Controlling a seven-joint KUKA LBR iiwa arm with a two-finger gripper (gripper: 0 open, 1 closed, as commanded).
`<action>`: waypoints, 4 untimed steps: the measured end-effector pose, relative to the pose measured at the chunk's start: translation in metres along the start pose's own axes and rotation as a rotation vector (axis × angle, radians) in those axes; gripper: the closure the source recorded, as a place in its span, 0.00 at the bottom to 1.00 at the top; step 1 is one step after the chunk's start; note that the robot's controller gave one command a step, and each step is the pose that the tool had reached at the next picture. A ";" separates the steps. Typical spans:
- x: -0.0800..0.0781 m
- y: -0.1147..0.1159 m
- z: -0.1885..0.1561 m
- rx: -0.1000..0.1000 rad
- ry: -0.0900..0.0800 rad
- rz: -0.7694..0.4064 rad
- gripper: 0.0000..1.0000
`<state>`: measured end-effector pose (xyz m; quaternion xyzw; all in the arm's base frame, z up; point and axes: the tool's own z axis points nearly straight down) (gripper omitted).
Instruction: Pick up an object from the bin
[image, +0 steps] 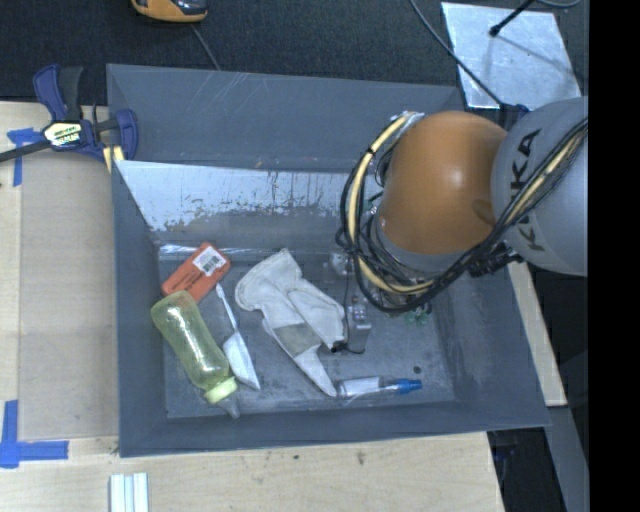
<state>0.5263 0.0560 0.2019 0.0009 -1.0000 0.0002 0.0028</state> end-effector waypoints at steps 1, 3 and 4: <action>-0.002 0.000 -0.005 -0.001 -0.009 0.001 0.00; 0.004 0.010 0.072 -0.001 -0.011 0.005 0.00; 0.008 0.001 0.096 -0.001 -0.005 0.120 0.00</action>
Offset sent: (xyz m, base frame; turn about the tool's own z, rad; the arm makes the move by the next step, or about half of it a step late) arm -0.0141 0.0009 -0.0381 0.0857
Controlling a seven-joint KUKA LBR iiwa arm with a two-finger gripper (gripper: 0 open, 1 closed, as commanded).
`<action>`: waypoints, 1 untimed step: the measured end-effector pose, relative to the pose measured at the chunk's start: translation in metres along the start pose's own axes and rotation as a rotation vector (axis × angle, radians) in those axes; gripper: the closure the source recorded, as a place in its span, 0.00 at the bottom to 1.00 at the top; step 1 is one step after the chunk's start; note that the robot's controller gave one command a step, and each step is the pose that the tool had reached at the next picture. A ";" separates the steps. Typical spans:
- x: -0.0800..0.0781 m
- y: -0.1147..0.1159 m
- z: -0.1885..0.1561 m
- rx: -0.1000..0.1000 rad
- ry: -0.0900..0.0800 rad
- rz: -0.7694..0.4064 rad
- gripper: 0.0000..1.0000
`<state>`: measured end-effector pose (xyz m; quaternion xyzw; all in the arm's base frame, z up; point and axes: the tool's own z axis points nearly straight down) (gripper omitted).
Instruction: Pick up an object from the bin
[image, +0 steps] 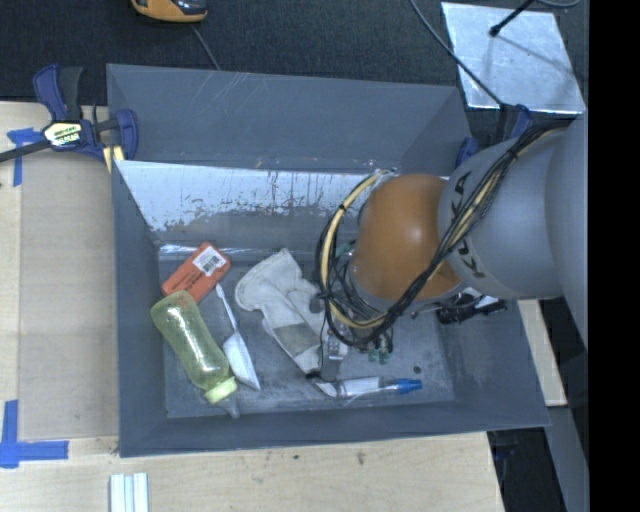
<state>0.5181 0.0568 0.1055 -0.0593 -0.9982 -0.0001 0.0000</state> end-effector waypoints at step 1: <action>-0.006 0.002 0.023 0.001 -0.001 -0.097 0.00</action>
Offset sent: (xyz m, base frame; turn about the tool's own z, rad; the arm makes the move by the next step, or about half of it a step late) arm 0.0086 0.0056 -0.0355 0.1335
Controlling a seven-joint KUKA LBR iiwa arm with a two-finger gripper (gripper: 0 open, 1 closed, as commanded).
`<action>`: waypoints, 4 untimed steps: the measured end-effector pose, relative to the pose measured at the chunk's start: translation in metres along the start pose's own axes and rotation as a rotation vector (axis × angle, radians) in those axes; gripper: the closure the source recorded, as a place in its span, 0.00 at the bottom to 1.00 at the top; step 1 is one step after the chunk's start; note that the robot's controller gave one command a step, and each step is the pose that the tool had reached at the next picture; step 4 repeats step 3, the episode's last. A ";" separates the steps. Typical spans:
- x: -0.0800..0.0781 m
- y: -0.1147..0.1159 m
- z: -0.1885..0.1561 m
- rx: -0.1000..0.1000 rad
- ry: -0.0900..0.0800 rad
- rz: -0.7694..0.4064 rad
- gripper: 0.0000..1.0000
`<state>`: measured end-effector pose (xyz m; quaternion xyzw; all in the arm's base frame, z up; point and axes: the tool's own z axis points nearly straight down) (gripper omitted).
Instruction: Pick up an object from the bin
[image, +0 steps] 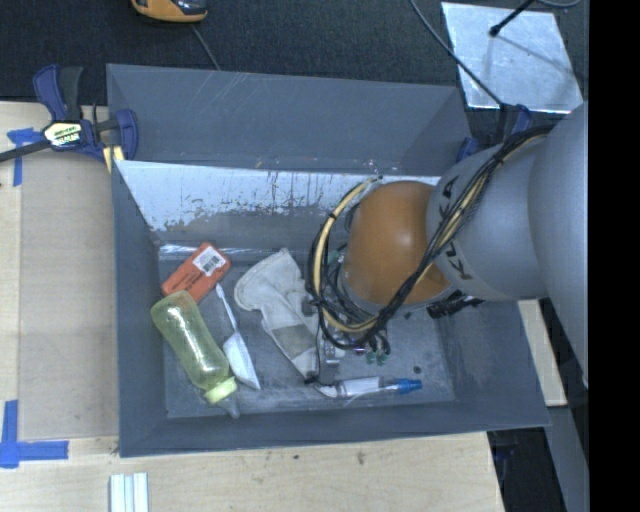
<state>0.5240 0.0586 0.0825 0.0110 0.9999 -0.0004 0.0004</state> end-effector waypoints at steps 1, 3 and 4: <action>-0.004 0.005 0.009 -0.003 -0.003 0.228 1.00; -0.003 -0.026 -0.190 -0.001 -0.001 0.219 1.00; -0.003 -0.026 -0.190 -0.001 -0.001 0.219 1.00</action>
Offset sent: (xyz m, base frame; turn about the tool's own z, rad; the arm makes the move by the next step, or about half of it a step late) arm 0.0000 0.0000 0.0000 0.0000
